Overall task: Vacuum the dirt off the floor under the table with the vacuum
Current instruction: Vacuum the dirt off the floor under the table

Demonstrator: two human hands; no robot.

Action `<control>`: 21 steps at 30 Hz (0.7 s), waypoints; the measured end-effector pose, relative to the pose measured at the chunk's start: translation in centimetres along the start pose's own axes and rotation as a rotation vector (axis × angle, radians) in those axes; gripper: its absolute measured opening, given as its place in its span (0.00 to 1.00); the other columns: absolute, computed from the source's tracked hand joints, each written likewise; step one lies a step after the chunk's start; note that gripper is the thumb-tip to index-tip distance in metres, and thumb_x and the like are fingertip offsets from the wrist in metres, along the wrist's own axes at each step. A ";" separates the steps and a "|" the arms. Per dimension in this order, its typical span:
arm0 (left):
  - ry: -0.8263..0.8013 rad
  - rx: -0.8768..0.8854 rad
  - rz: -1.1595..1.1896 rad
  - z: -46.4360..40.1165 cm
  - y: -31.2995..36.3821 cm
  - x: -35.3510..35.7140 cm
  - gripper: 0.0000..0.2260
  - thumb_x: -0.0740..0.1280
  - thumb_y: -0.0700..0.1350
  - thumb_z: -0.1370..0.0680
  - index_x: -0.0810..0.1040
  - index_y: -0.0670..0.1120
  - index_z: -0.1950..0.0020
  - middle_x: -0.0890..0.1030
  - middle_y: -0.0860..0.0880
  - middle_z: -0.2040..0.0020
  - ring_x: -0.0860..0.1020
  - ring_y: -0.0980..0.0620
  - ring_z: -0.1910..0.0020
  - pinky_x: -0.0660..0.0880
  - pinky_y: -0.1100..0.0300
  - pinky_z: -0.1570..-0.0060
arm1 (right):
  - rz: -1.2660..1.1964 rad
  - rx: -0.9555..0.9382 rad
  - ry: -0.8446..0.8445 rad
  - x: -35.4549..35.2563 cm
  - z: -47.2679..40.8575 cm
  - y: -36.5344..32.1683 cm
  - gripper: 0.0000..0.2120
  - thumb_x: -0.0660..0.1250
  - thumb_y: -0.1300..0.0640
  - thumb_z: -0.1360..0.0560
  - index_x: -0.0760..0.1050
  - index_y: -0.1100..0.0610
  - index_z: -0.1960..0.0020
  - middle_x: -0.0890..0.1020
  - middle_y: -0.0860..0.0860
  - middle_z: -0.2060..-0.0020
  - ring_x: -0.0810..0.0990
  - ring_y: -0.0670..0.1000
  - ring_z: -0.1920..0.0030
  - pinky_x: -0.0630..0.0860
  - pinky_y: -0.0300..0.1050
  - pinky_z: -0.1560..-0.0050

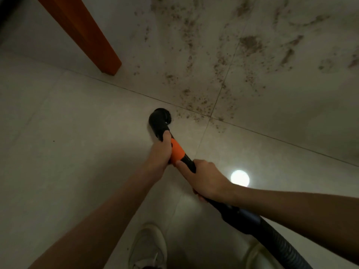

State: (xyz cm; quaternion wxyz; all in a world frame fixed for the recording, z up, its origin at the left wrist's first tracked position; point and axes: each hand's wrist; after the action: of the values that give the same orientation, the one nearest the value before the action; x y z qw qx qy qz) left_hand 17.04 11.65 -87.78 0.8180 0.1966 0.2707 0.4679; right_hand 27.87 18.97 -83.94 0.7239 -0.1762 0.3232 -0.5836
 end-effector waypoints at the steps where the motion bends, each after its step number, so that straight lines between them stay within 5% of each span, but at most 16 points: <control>1: -0.004 -0.001 -0.001 0.3 -0.7 0.2 0.24 0.53 0.55 0.18 0.66 0.38 0.31 0.74 0.37 0.37 0.74 0.40 0.39 0.72 0.45 0.38 | -0.002 0.011 -0.003 0.2 0.5 0.4 0.21 0.55 0.38 0.22 0.69 0.56 0.58 0.76 0.53 0.71 0.75 0.50 0.76 0.74 0.43 0.72; 7: -0.019 0.016 -0.017 1.0 -1.9 1.4 0.22 0.53 0.55 0.19 0.68 0.39 0.35 0.76 0.40 0.43 0.76 0.42 0.43 0.73 0.45 0.39 | 0.029 0.020 0.021 -0.2 1.5 1.8 0.21 0.55 0.38 0.22 0.69 0.55 0.58 0.76 0.52 0.71 0.74 0.48 0.77 0.74 0.39 0.74; 21: -0.057 0.073 -0.026 -1.5 1.3 2.5 0.24 0.51 0.56 0.18 0.67 0.39 0.32 0.74 0.39 0.39 0.74 0.42 0.40 0.71 0.46 0.37 | -0.036 -0.020 0.111 -1.7 -1.3 1.0 0.21 0.55 0.37 0.23 0.70 0.55 0.57 0.76 0.53 0.70 0.74 0.48 0.78 0.74 0.40 0.74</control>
State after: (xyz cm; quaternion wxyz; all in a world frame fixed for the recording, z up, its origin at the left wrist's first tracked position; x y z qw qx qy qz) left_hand 16.28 14.52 -88.79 0.8237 0.2360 0.2666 0.4413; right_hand 27.56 21.01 -85.12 0.6925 -0.1566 0.3653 -0.6021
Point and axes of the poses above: each hand's wrist, its own z-axis away from the middle knuckle, its own x-axis out of the palm, y = z × x
